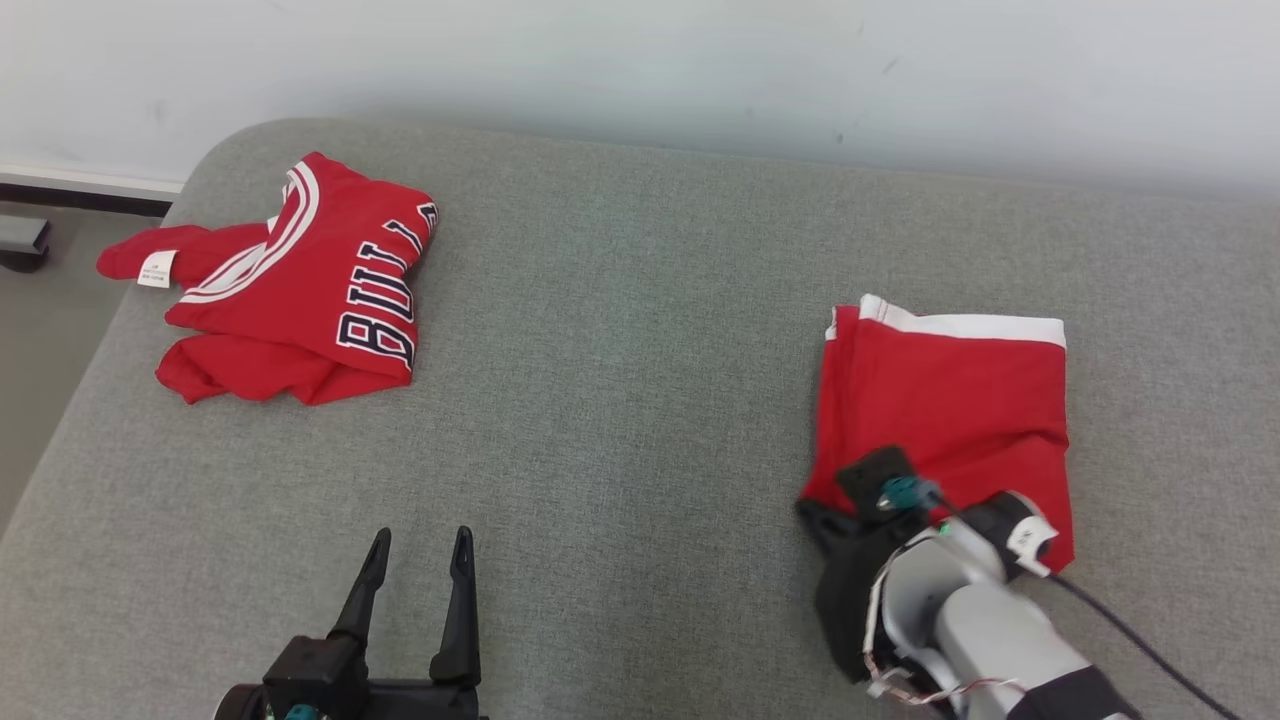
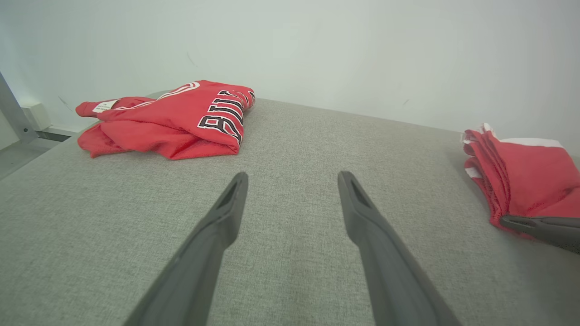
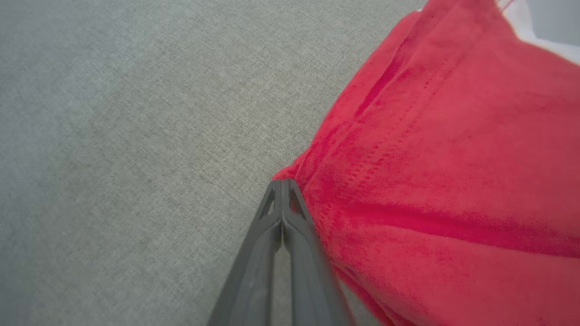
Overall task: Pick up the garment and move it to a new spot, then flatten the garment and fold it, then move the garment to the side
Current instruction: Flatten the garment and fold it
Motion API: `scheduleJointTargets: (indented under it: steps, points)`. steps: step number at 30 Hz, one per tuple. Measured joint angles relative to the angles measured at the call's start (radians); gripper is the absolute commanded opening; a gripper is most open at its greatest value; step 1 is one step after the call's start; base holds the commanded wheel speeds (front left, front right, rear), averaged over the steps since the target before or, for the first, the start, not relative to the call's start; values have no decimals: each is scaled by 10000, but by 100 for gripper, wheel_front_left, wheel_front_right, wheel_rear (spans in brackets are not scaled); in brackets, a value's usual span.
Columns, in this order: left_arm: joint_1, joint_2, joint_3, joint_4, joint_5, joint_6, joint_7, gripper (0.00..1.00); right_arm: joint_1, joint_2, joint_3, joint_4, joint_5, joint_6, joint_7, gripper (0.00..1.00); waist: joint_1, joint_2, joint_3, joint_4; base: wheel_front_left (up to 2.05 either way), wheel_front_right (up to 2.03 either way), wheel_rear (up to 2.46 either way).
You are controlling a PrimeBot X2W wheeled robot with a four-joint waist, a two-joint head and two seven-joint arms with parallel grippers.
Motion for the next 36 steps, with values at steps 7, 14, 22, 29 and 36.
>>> scheduleJointTargets:
  steps: [7,14,22,29,36]
  points:
    - [37,-2,123,8,-8,71,0,100,-75,165,1193,-194,614,0,-570,0,0,0,-157,-54,0,0,0]
    - [258,-4,288,-50,25,75,0,100,212,-61,1342,-1116,999,0,-1406,100,0,0,-410,-368,0,0,0]
    - [683,-4,675,-364,155,136,0,100,1674,-217,23,-2314,943,0,-2443,100,0,0,-804,-969,0,0,0]
    - [992,-4,1012,-527,251,165,0,100,3334,-2,-1870,-3191,493,0,-3722,100,-1,0,-1273,-1606,0,0,0]
    - [1095,-4,1335,-593,393,-111,0,100,4311,188,-3150,-3613,142,0,-4096,100,-1,-1,-1545,-2167,0,0,0]
